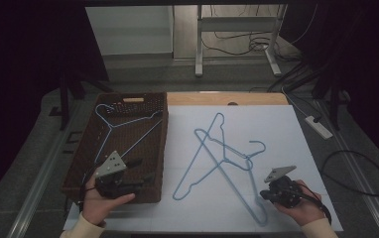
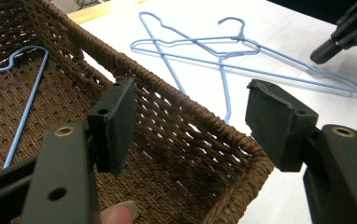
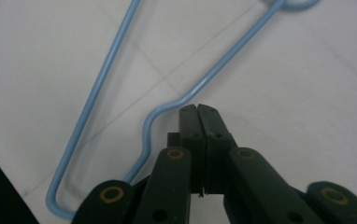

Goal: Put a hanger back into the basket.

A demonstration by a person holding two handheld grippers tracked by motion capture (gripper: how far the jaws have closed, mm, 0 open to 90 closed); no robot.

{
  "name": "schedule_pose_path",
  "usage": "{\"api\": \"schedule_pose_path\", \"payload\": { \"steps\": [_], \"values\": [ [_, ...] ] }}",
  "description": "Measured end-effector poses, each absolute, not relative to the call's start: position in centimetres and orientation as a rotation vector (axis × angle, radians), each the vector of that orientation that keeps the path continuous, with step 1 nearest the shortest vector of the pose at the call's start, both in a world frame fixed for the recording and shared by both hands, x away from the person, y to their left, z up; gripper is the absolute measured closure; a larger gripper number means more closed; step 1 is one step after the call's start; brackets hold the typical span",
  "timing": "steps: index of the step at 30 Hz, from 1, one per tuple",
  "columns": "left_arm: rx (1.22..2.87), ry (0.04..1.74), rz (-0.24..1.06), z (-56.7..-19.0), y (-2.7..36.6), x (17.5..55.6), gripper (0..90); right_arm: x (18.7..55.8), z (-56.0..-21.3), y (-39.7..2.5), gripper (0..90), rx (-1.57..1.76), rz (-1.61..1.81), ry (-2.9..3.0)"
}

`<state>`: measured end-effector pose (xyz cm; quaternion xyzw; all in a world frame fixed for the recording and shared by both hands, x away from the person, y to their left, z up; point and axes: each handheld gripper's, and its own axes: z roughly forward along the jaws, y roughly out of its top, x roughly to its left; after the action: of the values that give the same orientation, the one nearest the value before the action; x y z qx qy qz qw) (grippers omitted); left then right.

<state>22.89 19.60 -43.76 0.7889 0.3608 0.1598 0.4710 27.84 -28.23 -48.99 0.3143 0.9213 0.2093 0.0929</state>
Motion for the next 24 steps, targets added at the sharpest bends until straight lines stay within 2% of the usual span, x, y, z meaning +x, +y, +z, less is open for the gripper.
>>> {"api": "schedule_pose_path", "payload": {
  "steps": [9,24],
  "values": [
    [1.938,0.884,0.390,-43.9,19.5,23.0,34.6,26.2,-49.5,-26.9,90.0,0.780,0.530,2.822],
    [1.940,0.889,0.389,-43.9,19.6,23.0,34.6,24.7,-50.0,-22.7,90.0,0.636,0.649,2.911]
  ]
}}
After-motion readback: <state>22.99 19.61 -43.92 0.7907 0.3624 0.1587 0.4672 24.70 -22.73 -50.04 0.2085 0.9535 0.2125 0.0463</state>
